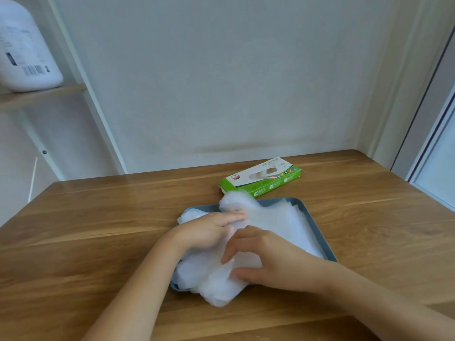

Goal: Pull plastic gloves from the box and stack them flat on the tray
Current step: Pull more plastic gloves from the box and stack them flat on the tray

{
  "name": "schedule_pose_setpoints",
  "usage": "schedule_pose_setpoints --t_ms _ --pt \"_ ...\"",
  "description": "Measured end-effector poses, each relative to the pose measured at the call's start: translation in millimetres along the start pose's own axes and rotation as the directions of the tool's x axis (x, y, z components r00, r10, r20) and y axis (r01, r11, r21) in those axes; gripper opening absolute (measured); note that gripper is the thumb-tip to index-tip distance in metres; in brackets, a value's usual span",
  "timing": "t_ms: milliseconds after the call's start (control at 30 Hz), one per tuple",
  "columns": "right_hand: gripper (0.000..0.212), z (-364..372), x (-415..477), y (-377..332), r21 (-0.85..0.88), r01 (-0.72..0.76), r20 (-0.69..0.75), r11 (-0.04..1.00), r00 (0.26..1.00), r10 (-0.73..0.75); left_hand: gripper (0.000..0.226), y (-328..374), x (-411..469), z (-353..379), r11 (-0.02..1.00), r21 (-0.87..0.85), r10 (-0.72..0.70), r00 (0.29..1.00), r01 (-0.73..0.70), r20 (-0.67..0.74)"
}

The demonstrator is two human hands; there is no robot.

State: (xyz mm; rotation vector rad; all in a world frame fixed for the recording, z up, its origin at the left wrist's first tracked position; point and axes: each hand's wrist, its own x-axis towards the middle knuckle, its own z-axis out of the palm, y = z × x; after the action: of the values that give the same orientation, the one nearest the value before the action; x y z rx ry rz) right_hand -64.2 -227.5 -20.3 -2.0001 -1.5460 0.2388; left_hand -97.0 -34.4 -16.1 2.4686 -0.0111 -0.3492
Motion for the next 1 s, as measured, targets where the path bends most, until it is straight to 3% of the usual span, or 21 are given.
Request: schedule_pose_setpoints --t_ms 133,333,467,533,633,733,833,1000 --pt "0.011 1 3 -5 -0.019 0.011 -0.099 1.0 0.995 -0.013 0.05 -1 0 0 0.999 0.036 -0.001 0.999 0.0 0.039" --pt "0.025 11 -7 -11 -0.009 0.044 -0.131 0.999 0.99 -0.045 0.055 0 -2 1 1.0 0.023 -0.007 0.999 0.006 0.043" --pt "0.018 7 -16 -27 0.252 0.007 0.015 0.968 1.0 -0.011 0.065 3 -2 2 0.998 0.062 -0.006 0.999 0.002 0.053" --pt "0.02 -3 -15 -24 0.319 -0.063 -0.066 0.946 0.994 0.088 0.077 1 -1 4 0.991 0.132 0.005 0.998 -0.013 0.059" --pt "0.018 -22 -4 2 0.085 -0.098 -0.19 0.992 0.975 0.113 0.092 0 0 10 0.986 0.169 -0.002 0.999 -0.005 0.039" --pt "0.044 -35 3 29 -0.148 -0.209 0.059 0.967 0.974 0.22 0.097 5 -3 13 0.973 0.228 0.014 0.998 -0.027 0.059" --pt "0.079 -42 -2 41 -0.37 -0.246 0.307 0.896 0.878 0.368 0.112 7 -2 11 0.949 0.316 -0.028 0.994 -0.008 0.11" --pt "0.103 -61 -5 52 -0.544 -0.192 0.393 0.817 0.802 0.45 0.119 10 -15 1 0.898 0.427 -0.176 0.975 0.102 0.138"
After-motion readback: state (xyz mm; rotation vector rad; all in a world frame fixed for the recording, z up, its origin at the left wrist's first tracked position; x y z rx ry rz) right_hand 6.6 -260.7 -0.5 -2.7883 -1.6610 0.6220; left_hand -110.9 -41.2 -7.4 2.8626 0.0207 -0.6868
